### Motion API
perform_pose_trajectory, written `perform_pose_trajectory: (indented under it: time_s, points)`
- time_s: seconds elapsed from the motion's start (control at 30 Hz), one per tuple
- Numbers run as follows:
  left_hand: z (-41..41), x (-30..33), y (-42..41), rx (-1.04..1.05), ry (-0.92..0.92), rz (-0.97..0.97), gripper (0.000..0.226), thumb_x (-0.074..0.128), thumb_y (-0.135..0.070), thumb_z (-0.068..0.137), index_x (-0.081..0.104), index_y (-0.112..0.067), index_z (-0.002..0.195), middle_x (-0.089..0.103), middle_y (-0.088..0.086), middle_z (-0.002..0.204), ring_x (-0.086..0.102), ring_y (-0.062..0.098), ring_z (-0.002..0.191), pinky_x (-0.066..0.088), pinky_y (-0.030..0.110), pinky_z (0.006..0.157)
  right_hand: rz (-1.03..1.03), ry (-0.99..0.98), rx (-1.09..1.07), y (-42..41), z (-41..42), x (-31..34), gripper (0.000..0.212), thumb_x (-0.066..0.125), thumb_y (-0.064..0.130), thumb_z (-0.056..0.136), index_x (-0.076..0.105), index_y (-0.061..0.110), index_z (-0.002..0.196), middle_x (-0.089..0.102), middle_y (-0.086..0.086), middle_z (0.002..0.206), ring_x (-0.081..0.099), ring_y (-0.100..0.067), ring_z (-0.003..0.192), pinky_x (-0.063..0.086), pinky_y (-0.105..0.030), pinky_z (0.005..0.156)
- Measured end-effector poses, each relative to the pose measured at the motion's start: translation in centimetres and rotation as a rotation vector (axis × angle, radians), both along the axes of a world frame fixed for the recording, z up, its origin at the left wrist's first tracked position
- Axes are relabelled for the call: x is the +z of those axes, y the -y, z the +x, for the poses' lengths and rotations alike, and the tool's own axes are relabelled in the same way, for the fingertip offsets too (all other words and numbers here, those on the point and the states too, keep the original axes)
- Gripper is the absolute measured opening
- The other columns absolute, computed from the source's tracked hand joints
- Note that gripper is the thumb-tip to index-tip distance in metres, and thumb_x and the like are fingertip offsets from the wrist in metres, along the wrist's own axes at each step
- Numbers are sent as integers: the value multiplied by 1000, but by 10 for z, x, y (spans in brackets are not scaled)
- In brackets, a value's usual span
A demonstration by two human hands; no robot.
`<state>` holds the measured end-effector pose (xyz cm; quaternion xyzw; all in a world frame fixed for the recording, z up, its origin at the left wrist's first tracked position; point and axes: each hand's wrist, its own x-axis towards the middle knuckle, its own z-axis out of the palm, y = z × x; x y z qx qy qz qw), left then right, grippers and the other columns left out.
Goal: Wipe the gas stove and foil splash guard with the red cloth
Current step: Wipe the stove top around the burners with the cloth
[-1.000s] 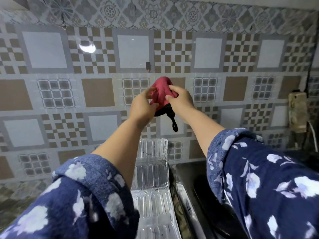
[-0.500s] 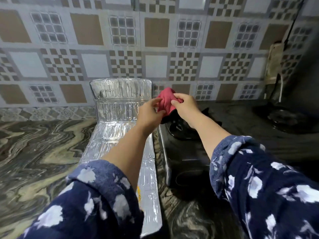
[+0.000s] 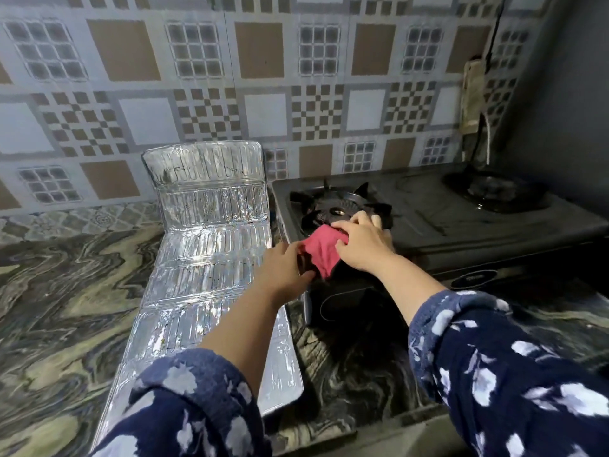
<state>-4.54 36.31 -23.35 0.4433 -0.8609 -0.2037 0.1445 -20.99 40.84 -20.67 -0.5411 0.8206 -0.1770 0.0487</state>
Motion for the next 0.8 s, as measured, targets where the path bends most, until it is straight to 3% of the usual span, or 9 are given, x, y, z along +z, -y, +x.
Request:
perform_pose_trajectory:
  time_s: [0.1, 0.23, 0.47, 0.6, 0.8]
  points:
    - [0, -3, 5, -45, 94, -17, 72, 53, -39, 89, 21, -17, 150, 20, 8, 158, 16, 23, 146, 18, 45, 116, -35, -83, 150, 7, 11, -4, 42, 39, 34, 95, 45, 40, 136, 33, 2, 151, 23, -21, 141, 21, -42, 112]
    - [-2, -7, 6, -102, 203, -52, 73, 40, -44, 93, 7, -15, 153, 2, 1, 162, 2, 15, 149, 5, 53, 118, 45, -102, 188, 6, 25, -35, 40, 32, 42, 99, 45, 39, 137, 22, 4, 158, 18, -18, 146, 11, -43, 118]
    - [-6, -17, 5, -194, 191, -117, 67, 31, -38, 96, 4, -16, 153, 1, 1, 162, 1, 12, 149, 0, 51, 119, 5, -7, 150, -20, 3, -38, 40, 45, 37, 96, 51, 34, 135, 26, 6, 157, 26, -18, 143, 13, -33, 117]
    - [-10, -16, 5, -204, 266, -137, 64, 24, -39, 97, 6, -15, 153, 0, 1, 162, 0, 12, 149, -1, 51, 119, 122, 30, 51, -18, -10, -26, 44, 40, 29, 96, 43, 40, 138, 18, 6, 159, 19, -21, 146, 5, -42, 120]
    - [-15, -17, 4, -190, 302, -136, 65, 20, -40, 96, 5, -14, 153, -1, 0, 162, -1, 13, 149, -3, 51, 118, 156, -106, 9, -8, 12, -36, 43, 30, 49, 97, 33, 47, 140, 17, 9, 159, 12, -24, 147, 5, -51, 119]
